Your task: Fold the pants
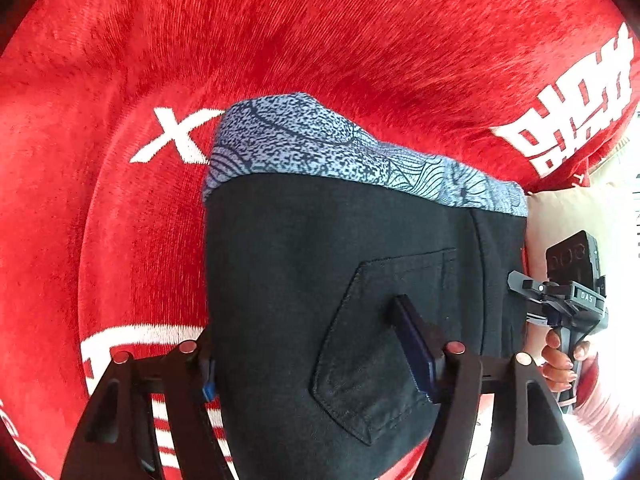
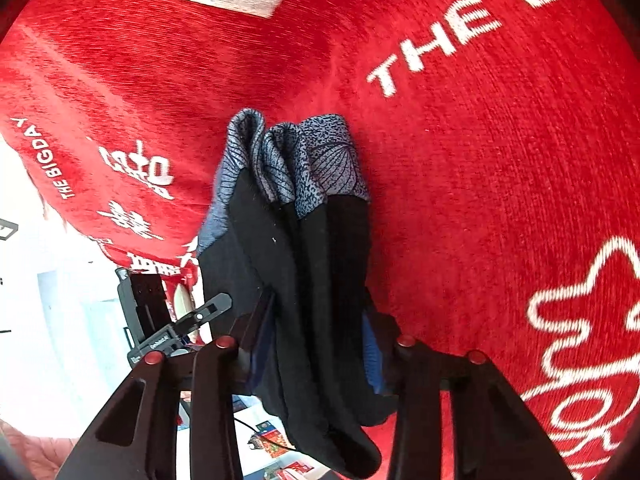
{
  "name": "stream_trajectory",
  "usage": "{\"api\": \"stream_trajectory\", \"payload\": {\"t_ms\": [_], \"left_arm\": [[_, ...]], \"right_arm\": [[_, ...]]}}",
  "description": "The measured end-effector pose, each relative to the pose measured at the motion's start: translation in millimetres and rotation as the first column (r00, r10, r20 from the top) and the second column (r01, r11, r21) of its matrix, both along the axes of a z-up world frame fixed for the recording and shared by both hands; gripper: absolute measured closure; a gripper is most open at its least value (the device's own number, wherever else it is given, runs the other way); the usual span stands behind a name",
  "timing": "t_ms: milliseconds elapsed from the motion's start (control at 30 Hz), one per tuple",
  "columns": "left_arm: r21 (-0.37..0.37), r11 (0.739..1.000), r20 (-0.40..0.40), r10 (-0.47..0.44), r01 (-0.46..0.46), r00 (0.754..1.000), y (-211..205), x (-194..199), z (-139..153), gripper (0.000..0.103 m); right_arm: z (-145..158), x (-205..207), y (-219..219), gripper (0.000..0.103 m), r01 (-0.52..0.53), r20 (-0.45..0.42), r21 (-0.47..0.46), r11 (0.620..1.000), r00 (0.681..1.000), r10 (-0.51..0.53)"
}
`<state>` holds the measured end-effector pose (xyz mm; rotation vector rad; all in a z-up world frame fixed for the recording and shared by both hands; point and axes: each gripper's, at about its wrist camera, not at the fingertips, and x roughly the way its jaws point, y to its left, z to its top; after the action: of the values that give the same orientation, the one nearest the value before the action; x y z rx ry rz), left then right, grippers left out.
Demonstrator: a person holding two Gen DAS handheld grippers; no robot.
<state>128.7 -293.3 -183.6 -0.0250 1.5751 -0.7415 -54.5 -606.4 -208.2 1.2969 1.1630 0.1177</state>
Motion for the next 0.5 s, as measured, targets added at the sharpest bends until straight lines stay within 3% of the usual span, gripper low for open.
{"api": "stream_trajectory", "payload": {"t_ms": [333,500], "left_arm": [[-0.012,1.000,0.001,-0.017,0.017,1.000,22,-31,42,0.031],[0.013,0.999,0.002,-0.038,0.038,0.999,34,-60,43,0.031]], "right_arm": [[31,-25,9,0.063,-0.031,0.017,0.027,0.999,0.999,0.031],[43,-48,24,0.063,-0.034,0.016,0.019,0.999,0.999,0.034]]}}
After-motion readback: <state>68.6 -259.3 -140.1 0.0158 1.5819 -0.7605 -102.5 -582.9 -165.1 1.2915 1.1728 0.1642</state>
